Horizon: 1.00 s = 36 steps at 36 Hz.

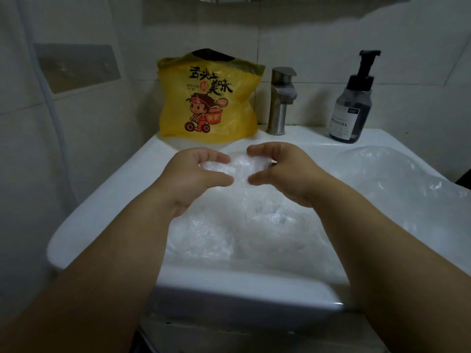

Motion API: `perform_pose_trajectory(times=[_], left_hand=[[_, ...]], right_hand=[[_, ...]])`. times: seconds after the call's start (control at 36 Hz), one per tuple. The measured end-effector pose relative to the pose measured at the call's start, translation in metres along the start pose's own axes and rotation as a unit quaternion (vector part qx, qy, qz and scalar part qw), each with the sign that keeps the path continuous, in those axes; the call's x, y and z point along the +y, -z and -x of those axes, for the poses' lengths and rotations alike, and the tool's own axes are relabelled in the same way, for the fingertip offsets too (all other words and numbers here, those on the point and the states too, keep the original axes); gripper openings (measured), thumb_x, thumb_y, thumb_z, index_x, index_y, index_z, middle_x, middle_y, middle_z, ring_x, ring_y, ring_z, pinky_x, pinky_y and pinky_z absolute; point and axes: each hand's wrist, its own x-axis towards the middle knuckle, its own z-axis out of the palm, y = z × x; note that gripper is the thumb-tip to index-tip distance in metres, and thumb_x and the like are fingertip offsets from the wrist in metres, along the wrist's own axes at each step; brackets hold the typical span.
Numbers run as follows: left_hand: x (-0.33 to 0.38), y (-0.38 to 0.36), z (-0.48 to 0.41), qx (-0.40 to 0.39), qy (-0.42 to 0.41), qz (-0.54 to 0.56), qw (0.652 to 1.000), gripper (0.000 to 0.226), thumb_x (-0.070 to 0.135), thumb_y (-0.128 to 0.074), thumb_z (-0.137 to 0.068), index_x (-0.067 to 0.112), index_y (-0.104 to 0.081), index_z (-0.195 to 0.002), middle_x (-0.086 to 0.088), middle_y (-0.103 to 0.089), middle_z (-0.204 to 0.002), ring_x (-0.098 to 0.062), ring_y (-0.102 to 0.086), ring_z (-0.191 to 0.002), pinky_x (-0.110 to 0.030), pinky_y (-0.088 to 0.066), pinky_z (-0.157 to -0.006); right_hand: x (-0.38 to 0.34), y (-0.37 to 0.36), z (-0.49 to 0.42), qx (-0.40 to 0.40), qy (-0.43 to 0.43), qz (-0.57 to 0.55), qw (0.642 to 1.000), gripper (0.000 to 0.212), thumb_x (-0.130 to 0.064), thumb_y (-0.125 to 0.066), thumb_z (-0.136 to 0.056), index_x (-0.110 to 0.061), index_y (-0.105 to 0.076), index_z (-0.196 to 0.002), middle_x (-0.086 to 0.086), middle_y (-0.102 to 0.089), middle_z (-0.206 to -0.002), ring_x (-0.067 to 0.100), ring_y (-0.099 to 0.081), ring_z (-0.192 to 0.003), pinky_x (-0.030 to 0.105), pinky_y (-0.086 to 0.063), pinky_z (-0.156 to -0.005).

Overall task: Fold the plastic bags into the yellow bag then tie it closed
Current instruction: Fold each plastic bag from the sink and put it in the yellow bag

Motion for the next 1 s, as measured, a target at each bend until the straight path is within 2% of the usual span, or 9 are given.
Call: perform_pose_trajectory(times=[0.08,0.22,0.33,0.42,0.5,0.58,0.69,0.81,1.0], left_hand=[[0.001,0.000,0.001,0.013,-0.035,-0.024,0.999,0.035,-0.001,-0.078,-0.072,0.028,-0.069,-0.089,0.011,-0.064,-0.106,-0.003,-0.063,-0.092,-0.011,-0.049,-0.069],[0.000,-0.001,0.002,0.039,-0.073,-0.079,0.993,0.031,0.006,-0.078,-0.075,0.029,-0.068,-0.094,0.019,-0.062,-0.105,-0.001,-0.059,-0.090,-0.007,-0.045,-0.066],[-0.002,-0.001,0.002,0.059,-0.093,-0.108,0.988,0.025,0.012,-0.076,-0.080,0.028,-0.068,-0.097,0.016,-0.064,-0.094,-0.002,-0.060,-0.082,-0.007,-0.045,-0.062],[-0.002,0.000,0.002,0.045,-0.096,-0.143,0.984,0.014,0.021,-0.072,-0.085,0.031,-0.065,-0.089,0.014,-0.064,-0.084,-0.003,-0.059,-0.075,-0.011,-0.044,-0.058],[-0.002,0.000,0.002,0.027,-0.080,-0.134,0.987,0.006,0.027,-0.068,-0.088,0.032,-0.065,-0.085,0.006,-0.066,-0.083,-0.008,-0.062,-0.076,-0.018,-0.052,-0.064],[0.001,0.000,0.001,0.010,-0.053,-0.090,0.995,0.006,0.028,-0.064,-0.091,0.024,-0.066,-0.095,0.001,-0.066,-0.094,-0.015,-0.063,-0.088,-0.030,-0.055,-0.079],[0.005,0.001,-0.001,0.008,-0.030,0.006,0.999,0.009,0.020,-0.062,-0.092,0.017,-0.065,-0.101,0.003,-0.064,-0.092,-0.007,-0.062,-0.081,-0.016,-0.054,-0.066],[0.008,0.002,-0.003,0.025,-0.005,0.143,0.989,0.004,0.009,-0.065,-0.088,0.011,-0.062,-0.086,0.001,-0.060,-0.074,-0.003,-0.060,-0.066,-0.014,-0.052,-0.061],[0.010,0.005,-0.008,0.068,0.013,0.290,0.955,0.004,0.011,-0.066,-0.087,0.014,-0.064,-0.085,0.008,-0.065,-0.070,0.001,-0.059,-0.058,-0.009,-0.048,-0.056]], right_hand=[[0.001,0.001,0.000,0.002,0.016,0.029,0.999,0.063,0.001,-0.075,-0.076,-0.019,-0.055,-0.132,-0.004,-0.055,-0.118,0.016,-0.058,-0.104,0.019,-0.046,-0.078],[0.008,0.000,-0.003,0.011,0.035,0.098,0.995,0.062,-0.004,-0.075,-0.078,-0.020,-0.053,-0.134,0.007,-0.056,-0.124,0.012,-0.064,-0.085,0.009,-0.051,-0.056],[0.009,0.000,-0.002,0.025,0.074,0.163,0.984,0.048,-0.013,-0.068,-0.087,-0.016,-0.054,-0.133,0.000,-0.061,-0.105,0.005,-0.059,-0.068,0.008,-0.047,-0.055],[0.009,0.002,-0.002,0.033,0.105,0.235,0.966,0.027,-0.023,-0.060,-0.093,-0.013,-0.062,-0.119,0.000,-0.064,-0.098,0.005,-0.054,-0.068,0.018,-0.046,-0.062],[0.009,0.003,-0.002,0.035,0.105,0.269,0.957,0.030,-0.033,-0.054,-0.096,-0.010,-0.062,-0.112,0.004,-0.063,-0.095,0.016,-0.057,-0.077,0.032,-0.049,-0.071],[0.007,0.003,0.000,0.037,0.092,0.229,0.968,0.037,-0.040,-0.051,-0.096,-0.013,-0.060,-0.120,-0.005,-0.059,-0.098,0.013,-0.059,-0.085,0.026,-0.046,-0.074],[0.002,0.004,0.001,0.013,0.066,0.088,0.994,0.024,-0.032,-0.053,-0.096,-0.012,-0.063,-0.105,-0.004,-0.061,-0.083,0.011,-0.059,-0.069,0.019,-0.053,-0.060],[-0.003,0.008,0.004,-0.030,0.039,-0.019,0.999,0.017,-0.021,-0.055,-0.095,-0.010,-0.064,-0.086,0.001,-0.063,-0.069,0.009,-0.055,-0.059,0.019,-0.051,-0.056],[-0.005,0.003,0.006,-0.116,-0.011,-0.034,0.993,0.025,-0.031,-0.051,-0.096,-0.011,-0.059,-0.083,-0.001,-0.062,-0.063,0.011,-0.054,-0.057,0.022,-0.046,-0.056]])
